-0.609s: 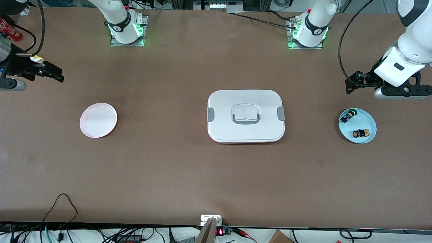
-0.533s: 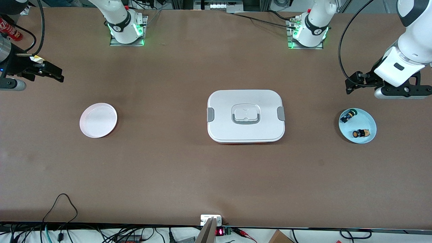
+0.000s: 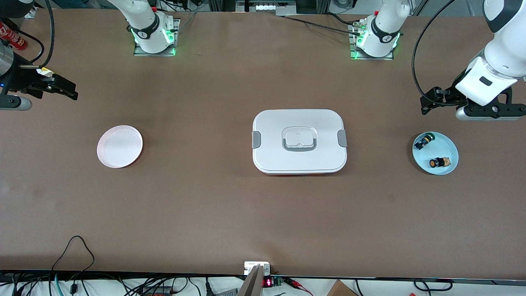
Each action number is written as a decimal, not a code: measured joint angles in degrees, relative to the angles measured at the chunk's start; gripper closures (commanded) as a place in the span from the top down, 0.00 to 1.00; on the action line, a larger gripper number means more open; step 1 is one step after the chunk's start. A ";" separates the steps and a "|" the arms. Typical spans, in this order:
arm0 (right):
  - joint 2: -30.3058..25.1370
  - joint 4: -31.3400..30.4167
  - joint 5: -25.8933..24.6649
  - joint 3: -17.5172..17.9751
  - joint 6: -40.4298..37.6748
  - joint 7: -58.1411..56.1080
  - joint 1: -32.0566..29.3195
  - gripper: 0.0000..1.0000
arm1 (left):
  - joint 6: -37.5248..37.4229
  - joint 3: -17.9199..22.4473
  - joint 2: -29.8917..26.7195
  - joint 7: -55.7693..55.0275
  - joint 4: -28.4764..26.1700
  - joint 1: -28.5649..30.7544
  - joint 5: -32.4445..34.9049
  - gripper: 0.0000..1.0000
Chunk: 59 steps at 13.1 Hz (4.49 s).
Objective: Transfer orange switch to right arm and place
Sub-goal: 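Lower the left gripper over the switch blocks in the blue dish, then grasp the orange-and-black switch with the left gripper and lift it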
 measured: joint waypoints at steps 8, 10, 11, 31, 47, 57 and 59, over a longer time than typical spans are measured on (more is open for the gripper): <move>3.23 0.09 0.00 0.16 0.12 -0.01 0.26 1.00 | -7.64 0.05 4.04 -0.27 2.88 0.06 0.00 1.00; 3.80 0.09 0.01 0.18 0.05 -0.01 0.33 1.00 | -8.57 0.12 6.53 -0.20 4.33 0.32 0.00 1.00; 4.06 0.09 0.01 0.20 0.04 -0.01 0.42 1.00 | -8.70 0.23 7.74 0.23 4.63 0.88 0.00 1.00; 4.32 0.14 0.20 0.49 -0.02 0.08 2.05 1.00 | 40.37 1.36 33.03 18.04 -6.92 21.18 2.58 1.00; 4.83 0.14 0.53 0.59 -0.05 0.04 3.20 1.00 | 41.68 1.04 35.66 15.14 -8.97 22.41 -1.15 0.46; 5.00 0.10 0.52 0.43 0.72 0.34 4.59 1.00 | 5.66 -3.93 28.31 16.66 4.46 22.39 -1.27 0.42; 4.92 -0.61 0.52 0.17 2.43 1.07 4.50 1.00 | -2.51 -6.74 28.09 16.74 9.51 22.39 -2.74 0.41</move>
